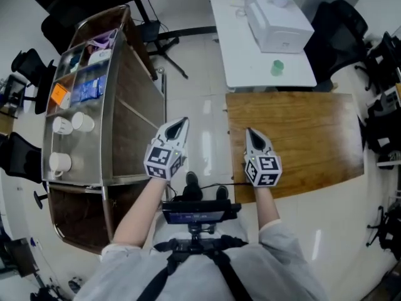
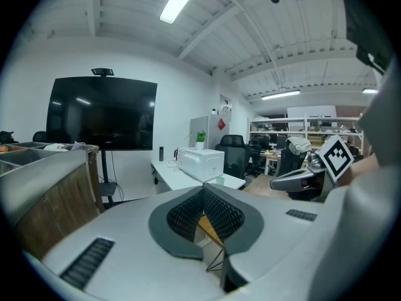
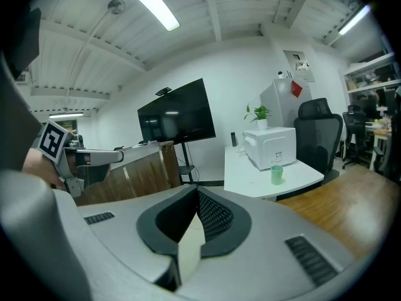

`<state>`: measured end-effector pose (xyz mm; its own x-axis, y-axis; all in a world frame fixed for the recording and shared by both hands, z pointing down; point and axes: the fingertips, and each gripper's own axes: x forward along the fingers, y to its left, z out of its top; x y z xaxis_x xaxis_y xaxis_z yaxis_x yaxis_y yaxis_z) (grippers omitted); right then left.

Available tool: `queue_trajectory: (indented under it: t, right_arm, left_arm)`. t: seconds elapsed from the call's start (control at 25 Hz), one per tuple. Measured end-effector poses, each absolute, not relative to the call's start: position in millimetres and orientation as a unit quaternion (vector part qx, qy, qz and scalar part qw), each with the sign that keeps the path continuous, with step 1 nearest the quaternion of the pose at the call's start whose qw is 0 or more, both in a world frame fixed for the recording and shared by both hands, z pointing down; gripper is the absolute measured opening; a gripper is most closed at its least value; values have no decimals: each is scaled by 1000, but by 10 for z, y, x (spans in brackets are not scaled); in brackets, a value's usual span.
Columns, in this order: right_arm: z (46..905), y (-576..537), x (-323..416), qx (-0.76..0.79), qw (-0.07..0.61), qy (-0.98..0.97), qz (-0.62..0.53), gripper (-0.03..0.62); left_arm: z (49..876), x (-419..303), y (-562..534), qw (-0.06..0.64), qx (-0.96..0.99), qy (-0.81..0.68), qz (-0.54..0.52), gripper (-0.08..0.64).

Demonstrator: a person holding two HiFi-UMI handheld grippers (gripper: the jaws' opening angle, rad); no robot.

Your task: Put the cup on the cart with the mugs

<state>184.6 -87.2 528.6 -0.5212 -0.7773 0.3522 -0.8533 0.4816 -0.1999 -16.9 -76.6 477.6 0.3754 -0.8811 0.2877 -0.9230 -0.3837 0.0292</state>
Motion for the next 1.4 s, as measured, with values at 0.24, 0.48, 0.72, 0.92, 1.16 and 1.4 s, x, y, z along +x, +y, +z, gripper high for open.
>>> queue_trajectory:
  t: [0.24, 0.48, 0.72, 0.92, 1.16, 1.4]
  right_arm:
    - [5424, -1289, 1734, 514, 120, -832, 171, 6]
    - [5495, -1798, 1812, 566, 123, -796, 173, 8]
    - [5667, -2299, 2207, 609, 138, -759, 183, 34]
    - [6065, -2822, 2453, 603, 155, -753, 211, 155]
    - [6478, -3494, 2841, 608, 183, -739, 226, 286]
    - [6726, -4183, 3188, 626, 198, -721, 223, 406]
  left_arm:
    - [4822, -297, -1220, 92, 848, -511, 106, 3]
    - [4909, -235, -1735, 97, 875, -460, 115, 3]
    - [5112, 168, -2172, 110, 892, -420, 127, 3]
    - [5328, 533, -2589, 118, 896, -399, 152, 5]
    - [5539, 1041, -3086, 118, 906, -369, 171, 5]
    - [5723, 1416, -3556, 131, 911, -351, 175, 5]
